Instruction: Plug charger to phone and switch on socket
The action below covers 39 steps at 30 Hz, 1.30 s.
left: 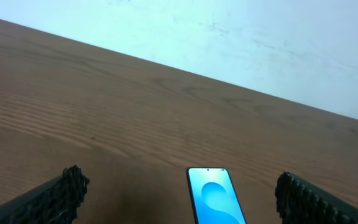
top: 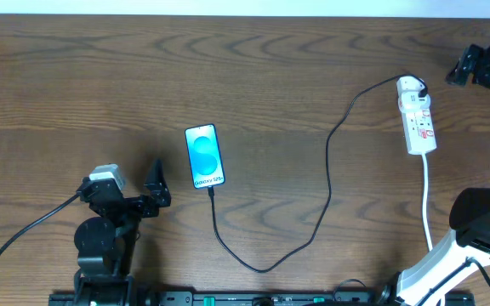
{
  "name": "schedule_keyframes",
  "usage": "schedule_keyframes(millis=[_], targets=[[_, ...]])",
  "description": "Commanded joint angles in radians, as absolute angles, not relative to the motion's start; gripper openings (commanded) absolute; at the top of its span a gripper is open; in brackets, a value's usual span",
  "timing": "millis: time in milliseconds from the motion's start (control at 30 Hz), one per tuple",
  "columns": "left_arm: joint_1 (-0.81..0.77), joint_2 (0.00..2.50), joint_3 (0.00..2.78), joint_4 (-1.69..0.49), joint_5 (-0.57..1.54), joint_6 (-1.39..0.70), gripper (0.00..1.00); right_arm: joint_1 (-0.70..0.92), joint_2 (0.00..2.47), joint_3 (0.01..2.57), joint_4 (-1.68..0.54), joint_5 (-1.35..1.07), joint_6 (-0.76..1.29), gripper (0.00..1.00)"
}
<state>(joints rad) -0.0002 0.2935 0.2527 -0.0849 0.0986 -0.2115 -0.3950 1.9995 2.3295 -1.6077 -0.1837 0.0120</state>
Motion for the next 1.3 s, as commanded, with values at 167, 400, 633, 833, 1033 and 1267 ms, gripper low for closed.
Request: schedule_keyframes(millis=[167, 400, 633, 833, 1033, 1267], targets=[[0.003, 0.261, 0.240, -0.076, 0.096, -0.204, 0.99, -0.391, 1.986, 2.347, -1.609, -0.189, 0.022, 0.99], [0.003, 0.089, 0.173, -0.067, 0.096, -0.204, 0.99, -0.391, 1.986, 2.347, -1.609, -0.189, 0.022, 0.99], [0.004, 0.003, 0.067, -0.014, 0.096, -0.242, 0.99, -0.391, 1.986, 2.347, -1.609, -0.189, 0.022, 0.99], [0.004, 0.002, 0.026, 0.044, 0.096, -0.252, 0.99, -0.391, 1.986, 2.347, -1.609, -0.189, 0.022, 0.99], [0.004, 0.002, 0.004, 0.071, 0.092, -0.252, 0.99, -0.391, 1.986, 2.347, -1.609, -0.189, 0.022, 0.99], [0.004, 0.002, 0.004, -0.031, 0.092, -0.244, 0.99, -0.391, 1.986, 2.347, -1.609, -0.189, 0.022, 0.99]])
